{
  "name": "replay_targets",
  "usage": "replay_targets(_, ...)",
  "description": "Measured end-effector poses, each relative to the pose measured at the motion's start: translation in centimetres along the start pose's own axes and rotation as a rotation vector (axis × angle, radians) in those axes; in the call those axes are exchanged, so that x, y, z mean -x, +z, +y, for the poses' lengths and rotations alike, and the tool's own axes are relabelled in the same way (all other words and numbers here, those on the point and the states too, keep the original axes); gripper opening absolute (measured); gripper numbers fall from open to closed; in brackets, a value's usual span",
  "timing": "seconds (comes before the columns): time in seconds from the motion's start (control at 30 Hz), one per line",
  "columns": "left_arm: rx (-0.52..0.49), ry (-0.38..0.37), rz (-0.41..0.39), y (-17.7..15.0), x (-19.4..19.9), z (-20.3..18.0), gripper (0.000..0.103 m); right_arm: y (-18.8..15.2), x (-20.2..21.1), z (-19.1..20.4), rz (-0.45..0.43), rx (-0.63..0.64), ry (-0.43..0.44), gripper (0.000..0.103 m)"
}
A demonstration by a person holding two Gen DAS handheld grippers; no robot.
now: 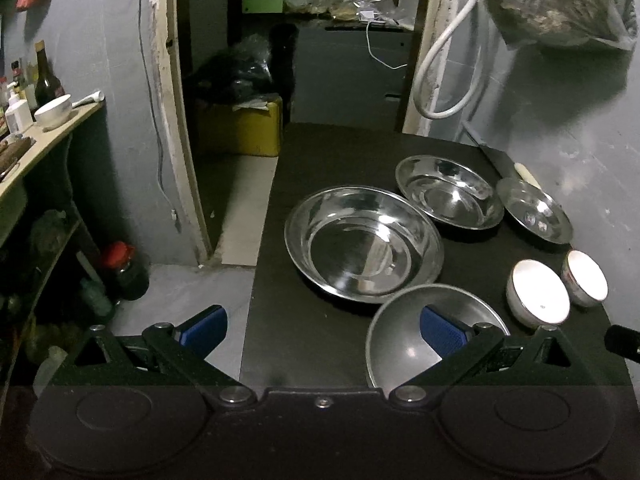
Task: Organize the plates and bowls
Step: 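Move the left gripper toward the large shallow steel basin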
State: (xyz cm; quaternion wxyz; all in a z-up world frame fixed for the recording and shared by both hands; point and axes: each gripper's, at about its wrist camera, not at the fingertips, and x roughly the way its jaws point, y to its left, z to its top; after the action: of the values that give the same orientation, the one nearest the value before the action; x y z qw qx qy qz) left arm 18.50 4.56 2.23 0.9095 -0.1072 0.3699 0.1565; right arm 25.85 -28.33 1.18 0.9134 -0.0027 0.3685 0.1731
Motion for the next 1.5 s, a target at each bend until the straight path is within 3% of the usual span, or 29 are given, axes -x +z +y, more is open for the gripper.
replay_targets(0.5, -0.017, -0.039, 0.004, 3.2, -4.2, 4.7, 0.102, 2.5, -3.6, 5.1, 0.011, 0.057, -0.030, 0.103)
replay_targets(0.77, -0.075, -0.080, 0.004, 5.8, -7.9, 6.2, 0.102, 4.2, -6.0, 7.5, -0.001, 0.084, -0.041, 0.103)
replay_targets(1.07, -0.150, -0.141, 0.035, 7.6, -12.3, 5.5, 0.102, 5.1, -9.0, 9.3, 0.010, 0.123, -0.009, 0.103)
replay_targets(1.5, -0.188, -0.161, 0.069, 8.8, -16.1, 5.1, 0.102, 5.9, -13.4, 10.4, 0.041, 0.169, 0.030, 0.103)
